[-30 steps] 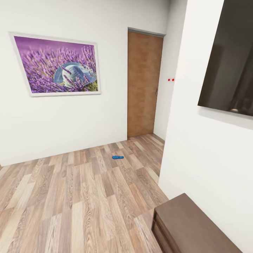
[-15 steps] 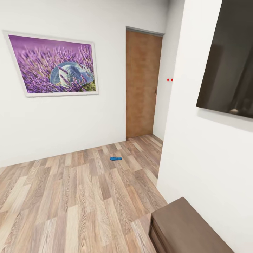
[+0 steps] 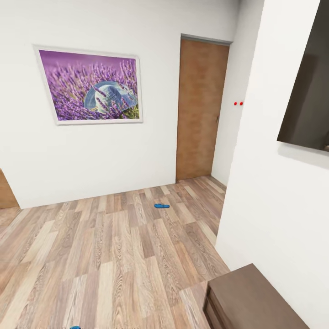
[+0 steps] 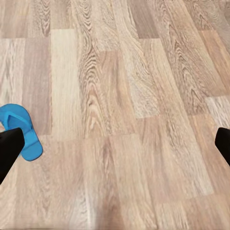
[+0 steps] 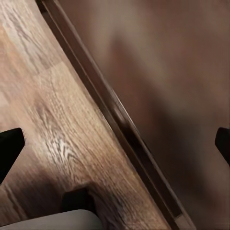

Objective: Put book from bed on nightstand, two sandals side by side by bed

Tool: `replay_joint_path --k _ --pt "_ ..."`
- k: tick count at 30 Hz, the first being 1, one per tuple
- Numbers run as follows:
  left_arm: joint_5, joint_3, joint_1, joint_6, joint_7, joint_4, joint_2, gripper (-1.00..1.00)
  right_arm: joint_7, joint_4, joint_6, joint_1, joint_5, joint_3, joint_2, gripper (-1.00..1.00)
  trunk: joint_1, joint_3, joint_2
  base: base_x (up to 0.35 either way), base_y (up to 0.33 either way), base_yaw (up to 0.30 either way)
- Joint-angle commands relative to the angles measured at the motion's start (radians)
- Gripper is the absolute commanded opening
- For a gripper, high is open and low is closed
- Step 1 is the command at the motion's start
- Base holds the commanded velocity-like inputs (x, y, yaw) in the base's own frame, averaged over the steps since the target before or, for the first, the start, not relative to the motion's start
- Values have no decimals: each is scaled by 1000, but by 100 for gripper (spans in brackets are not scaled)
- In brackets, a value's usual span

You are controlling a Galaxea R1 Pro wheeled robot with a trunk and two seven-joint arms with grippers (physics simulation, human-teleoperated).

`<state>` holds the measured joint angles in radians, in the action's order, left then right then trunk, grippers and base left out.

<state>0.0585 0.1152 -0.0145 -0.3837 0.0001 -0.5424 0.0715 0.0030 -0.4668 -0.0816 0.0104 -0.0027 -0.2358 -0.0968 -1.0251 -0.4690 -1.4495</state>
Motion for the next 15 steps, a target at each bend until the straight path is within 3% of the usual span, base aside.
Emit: replay_joint_path --k 1,8,15 --pt "6 1 -1 -3 -2 1 1 100 1 0 -3 0 0 -2 0 100 0 -1 -1 0 0 287" --pt "6 1 -1 -2 -2 1 1 100 0 0 -4 0 0 -2 0 100 0 -1 -1 20 -17 247" --pt "6 1 -1 -1 -2 1 1 100 1 0 -4 0 0 -2 0 100 0 -1 -1 172 -136 65"
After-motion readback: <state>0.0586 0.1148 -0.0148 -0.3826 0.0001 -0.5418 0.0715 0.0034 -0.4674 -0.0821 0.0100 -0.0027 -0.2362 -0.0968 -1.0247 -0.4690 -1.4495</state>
